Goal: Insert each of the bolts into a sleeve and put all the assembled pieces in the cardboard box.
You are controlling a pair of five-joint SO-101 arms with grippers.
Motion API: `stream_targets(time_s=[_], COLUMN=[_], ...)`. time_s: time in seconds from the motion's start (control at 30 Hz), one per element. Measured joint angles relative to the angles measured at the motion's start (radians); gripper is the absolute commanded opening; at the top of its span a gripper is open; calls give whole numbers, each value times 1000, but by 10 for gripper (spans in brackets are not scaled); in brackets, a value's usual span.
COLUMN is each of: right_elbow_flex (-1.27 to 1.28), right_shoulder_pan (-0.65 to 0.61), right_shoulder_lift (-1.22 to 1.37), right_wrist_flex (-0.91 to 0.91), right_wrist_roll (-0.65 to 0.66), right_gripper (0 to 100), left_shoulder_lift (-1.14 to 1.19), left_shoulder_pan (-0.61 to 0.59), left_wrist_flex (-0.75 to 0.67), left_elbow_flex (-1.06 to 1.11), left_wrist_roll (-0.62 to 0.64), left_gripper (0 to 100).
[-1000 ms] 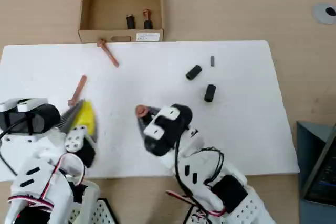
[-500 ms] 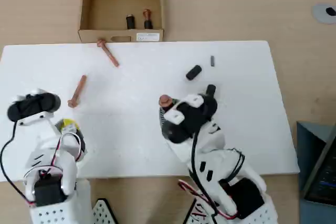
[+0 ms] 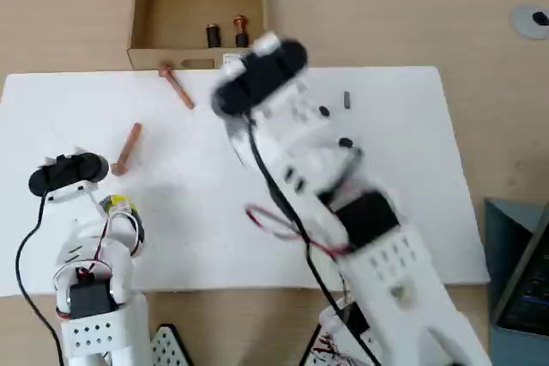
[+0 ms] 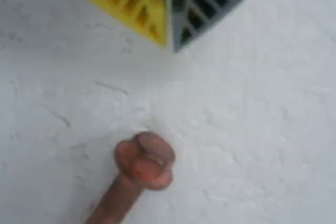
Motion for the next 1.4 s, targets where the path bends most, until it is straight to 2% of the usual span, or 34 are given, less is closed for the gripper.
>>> stream_targets(time_s=[0.33, 0.63, 1.13, 1.4], right_elbow_flex=[-396, -792, -1628, -1982], right_shoulder_pan=[81, 109, 110, 110], right_shoulder_lift=[560, 987, 1774, 2042], right_wrist_flex=[-112, -115, -115, -115], right_wrist_roll=[0, 0, 230, 327], right_gripper=[9, 9, 11, 12], left_shoulder_lift=[0, 0, 0, 0], left_shoulder_pan=[0, 0, 0, 0], left_wrist_flex=[0, 0, 0, 0], left_elbow_flex=[0, 0, 0, 0], left_wrist_roll=[2, 2, 2, 2], left_gripper=[2, 2, 2, 2])
